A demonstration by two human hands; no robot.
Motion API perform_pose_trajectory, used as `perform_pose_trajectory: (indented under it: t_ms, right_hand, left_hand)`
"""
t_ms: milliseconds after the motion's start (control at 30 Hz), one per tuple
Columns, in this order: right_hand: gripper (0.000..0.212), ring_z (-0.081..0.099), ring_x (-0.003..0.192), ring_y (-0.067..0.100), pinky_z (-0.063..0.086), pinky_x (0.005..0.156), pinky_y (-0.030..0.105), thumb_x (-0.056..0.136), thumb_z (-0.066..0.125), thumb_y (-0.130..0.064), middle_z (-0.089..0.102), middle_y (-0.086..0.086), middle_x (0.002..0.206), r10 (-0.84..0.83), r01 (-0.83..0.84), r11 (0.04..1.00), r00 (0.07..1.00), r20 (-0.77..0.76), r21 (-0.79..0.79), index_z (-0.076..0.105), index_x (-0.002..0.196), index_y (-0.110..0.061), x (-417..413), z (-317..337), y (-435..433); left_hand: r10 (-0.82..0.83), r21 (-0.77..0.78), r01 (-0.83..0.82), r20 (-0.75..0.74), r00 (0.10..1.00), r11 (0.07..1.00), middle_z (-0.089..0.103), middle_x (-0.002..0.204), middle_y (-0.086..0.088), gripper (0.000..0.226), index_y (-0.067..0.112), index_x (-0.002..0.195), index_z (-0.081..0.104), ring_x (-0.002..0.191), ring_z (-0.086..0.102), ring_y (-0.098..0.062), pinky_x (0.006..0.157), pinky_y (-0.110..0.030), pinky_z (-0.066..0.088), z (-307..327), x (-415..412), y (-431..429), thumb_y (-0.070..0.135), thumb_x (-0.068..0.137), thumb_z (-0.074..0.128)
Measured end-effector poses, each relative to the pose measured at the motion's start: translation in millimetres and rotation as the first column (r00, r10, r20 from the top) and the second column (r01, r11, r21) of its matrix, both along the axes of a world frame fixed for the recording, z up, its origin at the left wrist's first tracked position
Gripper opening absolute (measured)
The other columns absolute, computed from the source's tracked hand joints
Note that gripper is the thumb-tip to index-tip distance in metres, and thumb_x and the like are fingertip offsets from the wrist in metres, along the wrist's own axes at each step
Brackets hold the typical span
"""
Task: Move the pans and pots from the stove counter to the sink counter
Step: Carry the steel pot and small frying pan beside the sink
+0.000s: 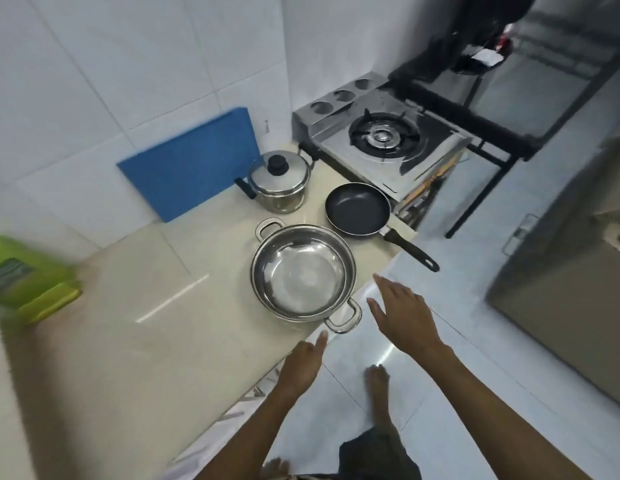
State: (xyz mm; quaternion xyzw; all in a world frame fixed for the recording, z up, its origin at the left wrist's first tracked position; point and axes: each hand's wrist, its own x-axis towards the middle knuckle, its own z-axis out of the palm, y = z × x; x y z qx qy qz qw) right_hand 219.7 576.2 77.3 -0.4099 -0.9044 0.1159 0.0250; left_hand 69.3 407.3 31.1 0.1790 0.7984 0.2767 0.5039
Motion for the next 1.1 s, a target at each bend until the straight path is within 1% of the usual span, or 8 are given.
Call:
perform_pose_trajectory:
  t_ms: [133, 267, 400, 567, 700, 833, 1000, 1100]
  right_hand:
    - [0.052, 0.063, 0.121, 0.038, 0.055, 0.092, 0.050, 0.101, 0.058, -0.033, 0.066, 0.018, 0.137, 0.090, -0.093, 0.991, 0.995, -0.038, -0.095, 0.053, 0.144, -0.004, -0.6, -21.2, 105.5]
    - [0.048, 0.062, 0.120, 0.044, 0.054, 0.091, 0.053, 0.099, 0.062, -0.028, 0.064, 0.022, 0.136, 0.115, -0.125, 0.982, 0.990, -0.082, -0.139, 0.056, 0.139, -0.001, -1.4, -38.7, 181.6]
    - [0.054, 0.055, 0.125, 0.046, 0.049, 0.098, 0.056, 0.101, 0.058, -0.029, 0.056, 0.024, 0.143, 0.070, -0.080, 0.951, 0.997, -0.043, -0.297, 0.046, 0.146, -0.002, 0.5, -58.8, 230.5]
    - [0.055, 0.060, 0.119, 0.046, 0.049, 0.097, 0.049, 0.104, 0.053, -0.035, 0.063, 0.024, 0.134, -0.144, 0.091, 0.767, 0.989, -0.033, -0.636, 0.038, 0.149, -0.008, -2.3, -88.3, 267.3]
    - [0.055, 0.073, 0.093, 0.036, 0.059, 0.088, 0.050, 0.105, 0.051, -0.033, 0.072, 0.018, 0.113, -0.190, 0.102, 0.633, 0.981, -0.026, -0.767, 0.030, 0.155, -0.021, 0.0, -104.1, 278.1]
    - [0.058, 0.072, 0.069, 0.026, 0.056, 0.060, 0.030, 0.105, 0.053, -0.031, 0.074, 0.010, 0.105, -0.192, 0.059, 0.561, 0.980, -0.060, -0.826, 0.027, 0.158, -0.032, 2.2, -107.4, 277.8]
    - [0.055, 0.062, 0.054, 0.020, 0.051, 0.046, 0.022, 0.104, 0.054, -0.032, 0.071, 0.006, 0.085, -0.179, -0.016, 0.623, 0.970, -0.162, -0.782, 0.037, 0.156, -0.027, -0.4, -100.5, 269.3]
    - [0.050, 0.057, 0.049, 0.017, 0.046, 0.042, 0.013, 0.104, 0.054, -0.034, 0.068, 0.002, 0.075, -0.201, -0.059, 0.695, 0.941, -0.272, -0.717, 0.045, 0.152, -0.022, -4.5, -89.8, 260.2]
  left_hand:
    - [0.612, -0.101, -0.641, 0.442, 0.656, 0.761, 0.069, 0.120, -0.008, 0.059, 0.020, 0.122, 0.057, 0.112, 0.064, -0.023, 0.100, -0.046, 0.047, -11.4, 22.6, 51.6, 0.069, 0.090, 0.050]
    - [0.735, -0.141, -0.815, 0.538, 0.414, 0.562, 0.066, 0.126, -0.009, 0.060, 0.017, 0.129, 0.058, 0.120, 0.060, -0.026, 0.104, -0.049, 0.046, -18.0, 41.6, 97.6, 0.063, 0.091, 0.055]
    - [0.841, -0.165, -0.920, 0.485, 0.238, 0.355, 0.064, 0.103, -0.010, 0.038, 0.016, 0.111, 0.059, 0.099, 0.063, -0.023, 0.086, -0.043, 0.050, -18.8, 56.4, 127.9, 0.050, 0.094, 0.061]
    - [0.860, -0.151, -0.984, 0.510, 0.003, 0.093, 0.069, 0.114, -0.017, 0.025, 0.011, 0.100, 0.058, 0.099, 0.069, -0.027, 0.087, -0.044, 0.051, -30.7, 67.1, 147.0, 0.035, 0.099, 0.060]
    - [0.840, -0.129, -0.989, 0.526, -0.133, -0.075, 0.068, 0.103, -0.009, 0.018, 0.013, 0.094, 0.065, 0.098, 0.068, -0.024, 0.087, -0.043, 0.051, -35.4, 68.8, 159.1, 0.030, 0.098, 0.062]
    - [0.821, -0.088, -0.979, 0.534, -0.200, -0.182, 0.064, 0.101, -0.001, 0.015, 0.011, 0.111, 0.064, 0.107, 0.063, -0.028, 0.083, -0.042, 0.053, -36.5, 70.5, 163.6, 0.017, 0.097, 0.064]
    - [0.867, -0.087, -0.970, 0.437, -0.242, -0.226, 0.073, 0.098, -0.001, 0.017, 0.011, 0.104, 0.070, 0.106, 0.071, -0.026, 0.079, -0.038, 0.057, -24.9, 64.6, 165.2, 0.013, 0.088, 0.074]
    - [0.882, -0.074, -0.957, 0.372, -0.289, -0.282, 0.076, 0.095, -0.009, 0.016, 0.005, 0.092, 0.072, 0.084, 0.077, -0.024, 0.068, -0.034, 0.061, -15.4, 57.0, 158.9, 0.006, 0.078, 0.080]
